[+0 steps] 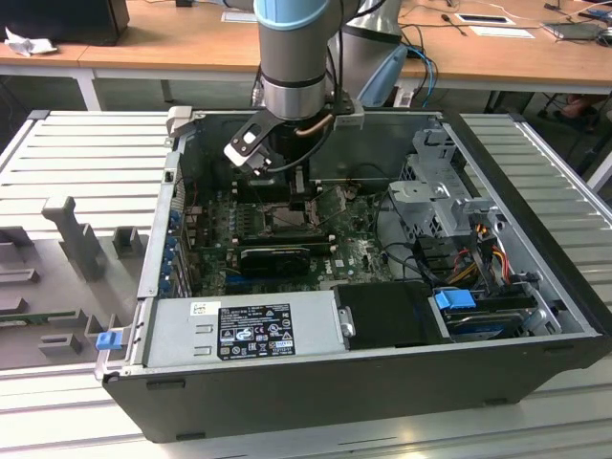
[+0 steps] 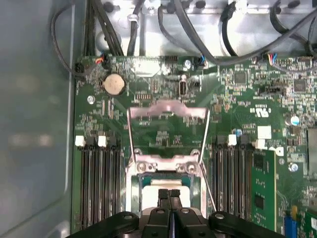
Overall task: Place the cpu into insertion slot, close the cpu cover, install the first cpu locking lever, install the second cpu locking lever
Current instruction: 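Close the cpu cover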
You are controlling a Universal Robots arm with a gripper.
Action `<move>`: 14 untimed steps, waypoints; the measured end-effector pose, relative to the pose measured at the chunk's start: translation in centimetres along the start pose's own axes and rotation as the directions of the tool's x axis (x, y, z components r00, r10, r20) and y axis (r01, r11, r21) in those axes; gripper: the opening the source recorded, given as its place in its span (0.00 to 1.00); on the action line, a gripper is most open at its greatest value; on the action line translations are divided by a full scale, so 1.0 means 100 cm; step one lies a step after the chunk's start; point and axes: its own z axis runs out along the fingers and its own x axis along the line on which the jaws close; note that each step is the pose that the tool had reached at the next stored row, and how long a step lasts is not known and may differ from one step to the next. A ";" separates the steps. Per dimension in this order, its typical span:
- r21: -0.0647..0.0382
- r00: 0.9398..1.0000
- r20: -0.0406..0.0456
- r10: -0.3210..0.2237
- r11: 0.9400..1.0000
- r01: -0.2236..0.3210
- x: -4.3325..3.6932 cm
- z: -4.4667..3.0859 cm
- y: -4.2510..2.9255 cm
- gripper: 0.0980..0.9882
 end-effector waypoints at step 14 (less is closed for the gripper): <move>0.012 1.000 0.000 0.004 1.000 -0.004 0.0004 -0.0279 0.0156 0.01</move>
